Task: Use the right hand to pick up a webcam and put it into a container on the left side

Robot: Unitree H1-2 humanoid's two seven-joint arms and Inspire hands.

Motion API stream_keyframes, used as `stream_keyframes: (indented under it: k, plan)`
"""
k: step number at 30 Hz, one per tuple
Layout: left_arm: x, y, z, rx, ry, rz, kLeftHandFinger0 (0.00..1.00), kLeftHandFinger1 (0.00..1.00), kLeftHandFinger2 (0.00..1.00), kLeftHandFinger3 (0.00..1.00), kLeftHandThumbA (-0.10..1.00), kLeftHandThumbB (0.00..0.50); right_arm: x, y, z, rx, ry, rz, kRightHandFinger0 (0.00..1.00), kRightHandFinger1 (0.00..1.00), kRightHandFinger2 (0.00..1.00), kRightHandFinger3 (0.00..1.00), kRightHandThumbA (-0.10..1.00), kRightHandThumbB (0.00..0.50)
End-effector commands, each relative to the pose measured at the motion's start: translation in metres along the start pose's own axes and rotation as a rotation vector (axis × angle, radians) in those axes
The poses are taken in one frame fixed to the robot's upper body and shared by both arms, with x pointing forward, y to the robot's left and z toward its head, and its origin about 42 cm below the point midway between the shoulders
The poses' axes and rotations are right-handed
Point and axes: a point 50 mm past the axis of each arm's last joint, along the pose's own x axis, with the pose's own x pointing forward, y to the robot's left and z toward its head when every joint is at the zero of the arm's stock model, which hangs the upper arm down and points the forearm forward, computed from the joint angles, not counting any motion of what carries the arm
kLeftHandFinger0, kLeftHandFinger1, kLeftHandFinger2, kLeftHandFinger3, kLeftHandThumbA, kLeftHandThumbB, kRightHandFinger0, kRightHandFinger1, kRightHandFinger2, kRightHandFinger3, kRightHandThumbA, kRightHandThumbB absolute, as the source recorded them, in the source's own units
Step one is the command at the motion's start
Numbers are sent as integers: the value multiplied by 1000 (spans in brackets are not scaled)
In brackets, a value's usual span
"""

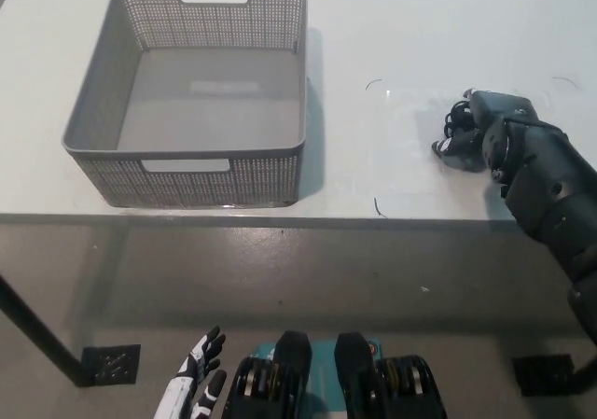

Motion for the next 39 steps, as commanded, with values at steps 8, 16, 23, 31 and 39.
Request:
stream_keyframes:
  k: [8, 16, 23, 31, 39]
  plan:
    - [2, 4, 9, -2, -61, 0, 1000, 1000, 1000, 1000, 907, 288, 3, -8, -24, 47, 41, -61, 1000, 1000, 1000, 1000, 790, 500]
    - [5, 6, 10, 17, -70, 12, 1000, 1000, 1000, 1000, 944, 284, 2, -4, -12, 25, 33, -10, 949, 1000, 1000, 1000, 622, 452]
    - [9, 8, 11, 16, -91, 17, 1000, 1000, 1000, 1000, 952, 283, 4, -7, -26, 87, 73, -8, 19, 155, 321, 1000, -99, 209]
    - [12, 10, 11, 4, -87, 27, 1000, 1000, 1000, 1000, 948, 295, 4, -19, -31, 226, 44, -91, 124, 238, 363, 1000, -100, 196]
    - [12, 10, 12, 10, -84, 34, 1000, 1000, 1000, 1000, 944, 285, 3, -31, -31, 344, -16, -195, 33, 171, 310, 675, -100, 211]
